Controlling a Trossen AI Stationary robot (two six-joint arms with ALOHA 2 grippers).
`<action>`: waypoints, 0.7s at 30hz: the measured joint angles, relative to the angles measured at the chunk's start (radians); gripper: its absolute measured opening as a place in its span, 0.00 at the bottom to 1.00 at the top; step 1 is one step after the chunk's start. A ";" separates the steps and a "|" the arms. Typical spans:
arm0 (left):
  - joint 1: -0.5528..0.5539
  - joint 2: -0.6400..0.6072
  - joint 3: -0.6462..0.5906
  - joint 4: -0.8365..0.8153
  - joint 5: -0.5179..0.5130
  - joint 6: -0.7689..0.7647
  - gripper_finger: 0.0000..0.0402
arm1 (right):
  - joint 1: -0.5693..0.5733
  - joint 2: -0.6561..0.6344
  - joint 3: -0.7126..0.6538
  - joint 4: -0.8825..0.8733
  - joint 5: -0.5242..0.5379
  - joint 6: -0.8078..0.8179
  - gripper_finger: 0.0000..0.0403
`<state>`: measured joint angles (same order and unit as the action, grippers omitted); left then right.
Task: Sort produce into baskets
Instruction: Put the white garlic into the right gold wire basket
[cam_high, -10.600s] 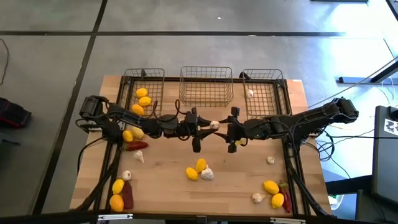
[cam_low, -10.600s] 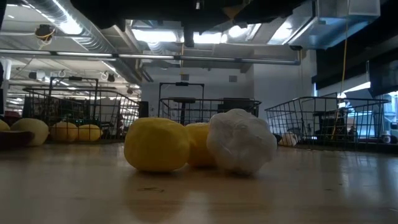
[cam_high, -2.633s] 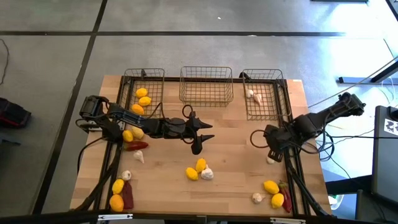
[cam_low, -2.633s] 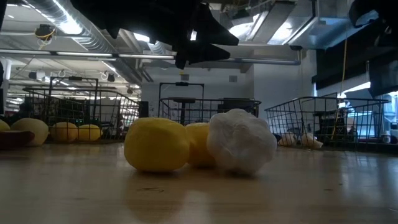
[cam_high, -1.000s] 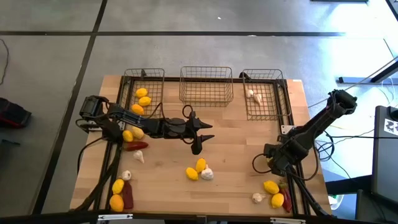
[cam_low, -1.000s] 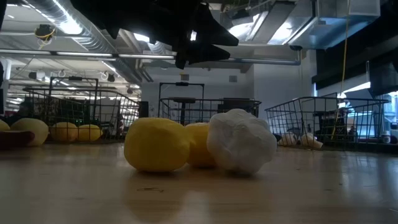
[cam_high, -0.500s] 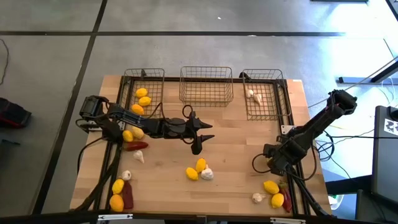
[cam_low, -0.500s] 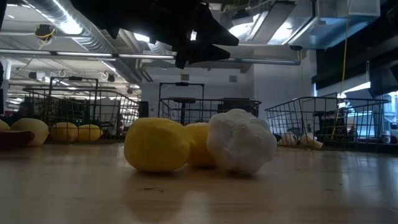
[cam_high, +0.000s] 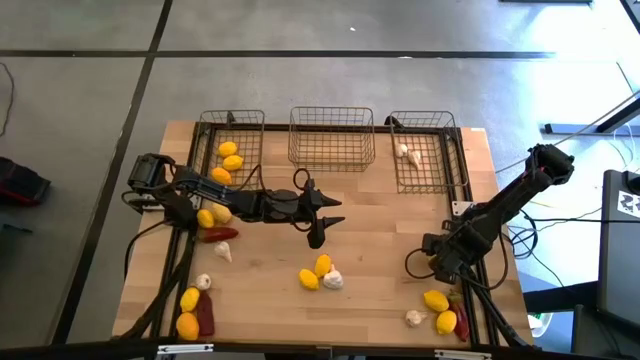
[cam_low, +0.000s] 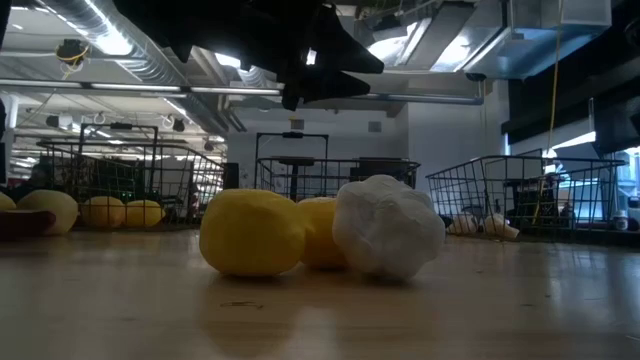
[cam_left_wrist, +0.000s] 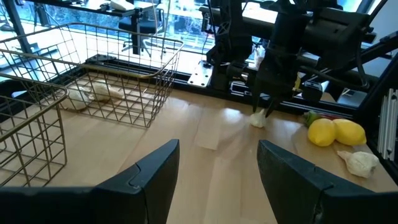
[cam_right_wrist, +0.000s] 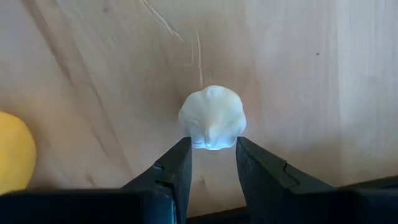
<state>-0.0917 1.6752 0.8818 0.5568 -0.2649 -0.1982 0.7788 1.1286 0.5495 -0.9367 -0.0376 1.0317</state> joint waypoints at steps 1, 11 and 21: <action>0.000 0.000 0.000 0.000 0.000 0.000 0.53 | 0.000 0.000 0.000 0.000 0.000 0.000 0.31; 0.000 0.000 0.000 0.001 0.000 -0.001 0.53 | 0.000 0.000 0.006 -0.019 -0.035 0.004 0.31; 0.000 0.000 0.000 0.000 0.000 -0.002 0.53 | 0.000 0.000 0.070 -0.079 0.010 -0.009 0.31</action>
<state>-0.0917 1.6752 0.8818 0.5573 -0.2649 -0.2001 0.7784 1.1282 0.6193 -1.0162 -0.0271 1.0225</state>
